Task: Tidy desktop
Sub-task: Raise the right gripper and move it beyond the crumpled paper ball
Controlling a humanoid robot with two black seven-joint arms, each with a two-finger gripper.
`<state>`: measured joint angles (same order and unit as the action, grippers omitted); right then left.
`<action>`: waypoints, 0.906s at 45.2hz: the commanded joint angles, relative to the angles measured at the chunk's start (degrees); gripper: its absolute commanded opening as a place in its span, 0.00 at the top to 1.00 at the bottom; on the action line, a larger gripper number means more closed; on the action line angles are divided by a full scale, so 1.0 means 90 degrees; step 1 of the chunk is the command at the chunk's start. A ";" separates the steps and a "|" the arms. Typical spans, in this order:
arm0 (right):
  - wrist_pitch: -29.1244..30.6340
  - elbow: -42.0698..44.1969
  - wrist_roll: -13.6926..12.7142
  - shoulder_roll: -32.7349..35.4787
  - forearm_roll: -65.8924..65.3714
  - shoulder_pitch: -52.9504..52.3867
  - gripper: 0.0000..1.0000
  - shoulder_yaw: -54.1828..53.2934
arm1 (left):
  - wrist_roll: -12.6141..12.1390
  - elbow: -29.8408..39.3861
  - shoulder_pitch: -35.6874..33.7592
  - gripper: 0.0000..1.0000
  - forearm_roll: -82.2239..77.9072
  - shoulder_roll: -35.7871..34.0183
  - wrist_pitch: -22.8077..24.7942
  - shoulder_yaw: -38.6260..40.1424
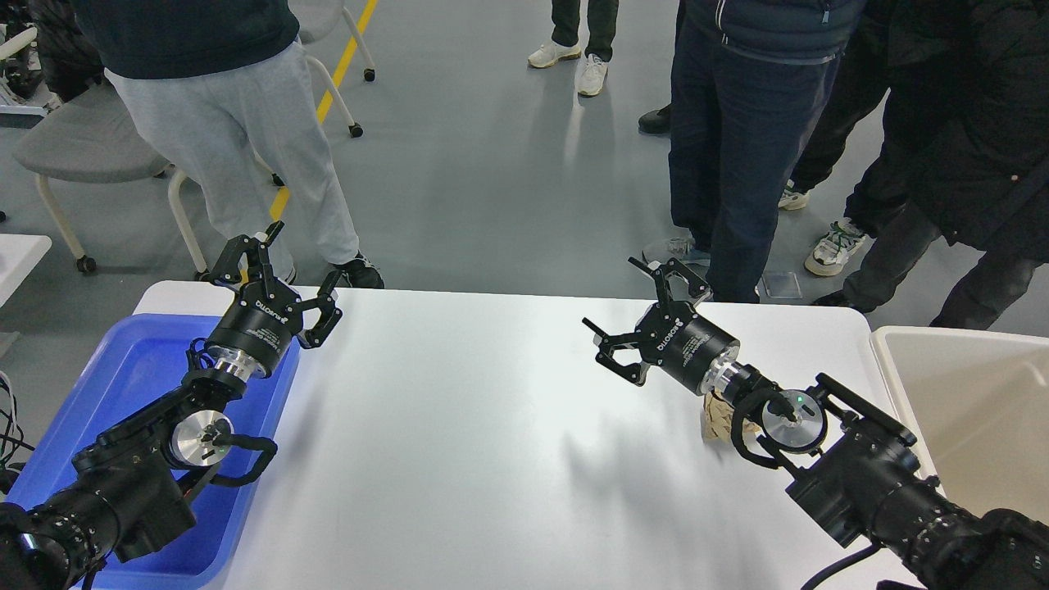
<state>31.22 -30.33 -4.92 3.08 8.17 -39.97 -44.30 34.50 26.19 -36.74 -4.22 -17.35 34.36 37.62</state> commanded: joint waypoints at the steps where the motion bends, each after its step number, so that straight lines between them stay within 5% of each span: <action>1: 0.0007 -0.0009 0.0000 0.0000 0.0000 -0.0012 0.00 0.0019 | -0.0015 0.0000 0.0000 0.00 0.0000 -0.0005 0.0000 0.0000; 17: 0.0047 -0.0067 -0.0029 0.0117 -0.0166 -0.0167 0.00 0.0166 | -0.0006 0.0000 0.0000 0.00 0.0000 -0.0005 0.0000 0.0000; 41: 0.0056 -0.0321 0.0000 0.1689 -0.1562 -0.1622 0.00 0.0497 | -0.0006 0.0000 0.0000 0.00 0.0000 -0.0005 0.0000 0.0000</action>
<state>31.31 -32.77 -5.14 12.48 -1.54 -48.56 -42.33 34.46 26.19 -36.74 -4.22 -17.38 34.36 37.62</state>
